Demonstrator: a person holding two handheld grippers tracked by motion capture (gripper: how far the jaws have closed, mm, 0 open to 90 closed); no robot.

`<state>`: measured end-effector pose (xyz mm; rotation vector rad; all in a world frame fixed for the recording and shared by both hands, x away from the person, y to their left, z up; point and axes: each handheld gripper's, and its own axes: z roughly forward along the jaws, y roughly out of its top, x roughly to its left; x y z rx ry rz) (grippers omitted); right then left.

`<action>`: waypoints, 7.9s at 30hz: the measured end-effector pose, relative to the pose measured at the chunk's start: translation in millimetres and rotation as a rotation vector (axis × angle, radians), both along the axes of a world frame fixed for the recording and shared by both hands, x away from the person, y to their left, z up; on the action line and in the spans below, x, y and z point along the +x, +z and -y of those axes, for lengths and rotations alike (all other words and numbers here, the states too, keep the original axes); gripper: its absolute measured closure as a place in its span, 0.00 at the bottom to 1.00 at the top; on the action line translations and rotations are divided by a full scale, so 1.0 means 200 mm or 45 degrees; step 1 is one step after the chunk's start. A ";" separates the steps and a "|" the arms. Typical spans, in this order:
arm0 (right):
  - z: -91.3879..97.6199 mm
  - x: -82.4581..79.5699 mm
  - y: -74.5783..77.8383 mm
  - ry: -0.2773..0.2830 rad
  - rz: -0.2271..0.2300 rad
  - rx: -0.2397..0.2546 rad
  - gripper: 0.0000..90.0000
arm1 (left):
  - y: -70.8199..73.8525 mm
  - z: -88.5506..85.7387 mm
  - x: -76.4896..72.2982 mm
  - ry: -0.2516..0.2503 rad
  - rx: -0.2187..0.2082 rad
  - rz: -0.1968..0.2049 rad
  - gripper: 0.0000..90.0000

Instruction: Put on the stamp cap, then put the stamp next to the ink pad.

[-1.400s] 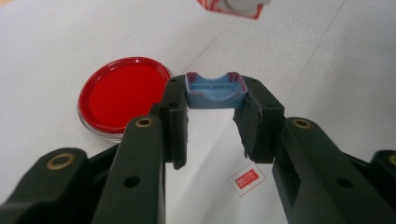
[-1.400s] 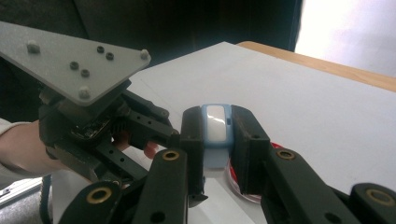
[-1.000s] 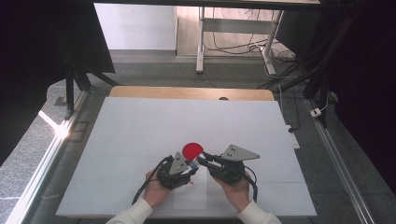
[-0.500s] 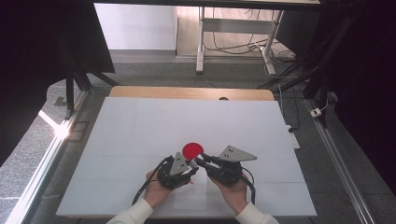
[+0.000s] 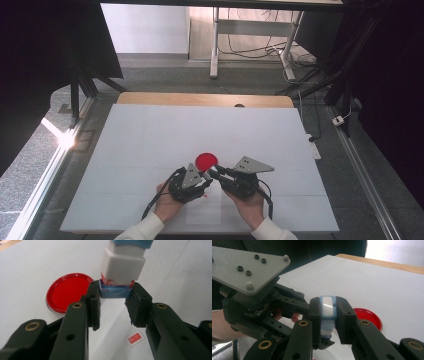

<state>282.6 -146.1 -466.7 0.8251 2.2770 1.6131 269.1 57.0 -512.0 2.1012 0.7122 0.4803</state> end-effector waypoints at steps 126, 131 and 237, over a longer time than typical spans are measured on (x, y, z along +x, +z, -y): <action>0.11 0.07 0.02 -0.046 -0.025 -0.013 0.83 | 0.04 -0.24 -0.07 0.058 -0.031 -0.088 0.36; 0.13 0.08 0.03 -0.039 0.003 -0.031 0.83 | 0.04 -0.34 -0.10 0.105 -0.022 -0.099 0.36; 0.05 0.53 -0.16 -0.098 -0.014 -0.458 0.62 | -0.05 -0.81 -0.24 0.357 -0.083 -0.132 0.32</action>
